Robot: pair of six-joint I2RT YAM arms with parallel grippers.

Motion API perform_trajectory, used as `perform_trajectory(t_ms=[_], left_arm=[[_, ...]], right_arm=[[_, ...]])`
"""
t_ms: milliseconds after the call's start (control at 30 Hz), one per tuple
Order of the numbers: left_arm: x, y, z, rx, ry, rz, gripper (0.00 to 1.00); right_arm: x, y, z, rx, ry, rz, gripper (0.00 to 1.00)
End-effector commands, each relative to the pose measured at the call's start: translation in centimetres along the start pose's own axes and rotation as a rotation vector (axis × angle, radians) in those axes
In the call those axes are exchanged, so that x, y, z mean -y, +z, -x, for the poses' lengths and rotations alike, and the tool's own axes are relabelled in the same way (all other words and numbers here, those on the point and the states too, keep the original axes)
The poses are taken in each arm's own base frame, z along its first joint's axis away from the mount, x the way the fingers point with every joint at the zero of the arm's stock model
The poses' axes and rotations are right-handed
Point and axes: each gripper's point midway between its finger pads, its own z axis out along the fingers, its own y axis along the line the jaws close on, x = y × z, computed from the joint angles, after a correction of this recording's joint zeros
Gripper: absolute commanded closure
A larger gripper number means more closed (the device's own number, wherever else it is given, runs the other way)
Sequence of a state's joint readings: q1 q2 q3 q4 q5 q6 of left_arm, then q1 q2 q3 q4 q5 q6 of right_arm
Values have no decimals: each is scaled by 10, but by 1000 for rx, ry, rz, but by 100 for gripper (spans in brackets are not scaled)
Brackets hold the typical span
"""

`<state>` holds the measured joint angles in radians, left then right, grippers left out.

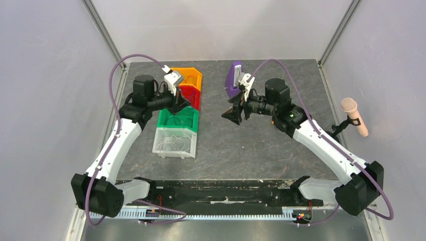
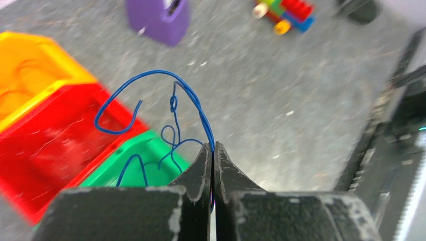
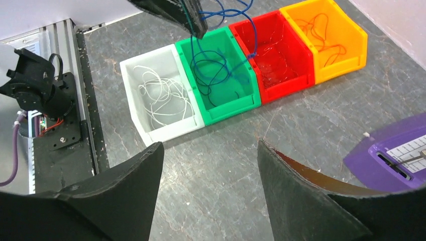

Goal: Untangle the cables

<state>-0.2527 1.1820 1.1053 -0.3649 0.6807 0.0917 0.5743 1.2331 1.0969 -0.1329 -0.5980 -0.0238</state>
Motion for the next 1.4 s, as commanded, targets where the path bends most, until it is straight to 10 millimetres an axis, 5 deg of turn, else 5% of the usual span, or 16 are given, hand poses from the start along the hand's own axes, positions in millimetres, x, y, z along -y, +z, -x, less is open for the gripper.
perform_trajectory(t_ms=[0, 167, 467, 933, 1267, 1367], left_arm=[[-44, -14, -46, -218, 307, 54, 98], [-71, -13, -80, -337, 352, -28, 98], [-90, -8, -155, -560, 382, -216, 98], [-144, 16, -192, -752, 282, -189, 98], [-165, 16, -211, -819, 321, -129, 98], [-165, 16, -211, -812, 328, -126, 91]], right_arm=[[-4, -11, 11, 14, -44, -8, 28], [-4, -12, 11, 12, -47, -9, 27], [-4, -16, 7, -1, -42, -19, 27], [-3, -19, 3, -24, -40, -34, 27], [-1, -17, 3, -27, -41, -35, 27], [-1, -17, 3, -27, -43, -32, 27]])
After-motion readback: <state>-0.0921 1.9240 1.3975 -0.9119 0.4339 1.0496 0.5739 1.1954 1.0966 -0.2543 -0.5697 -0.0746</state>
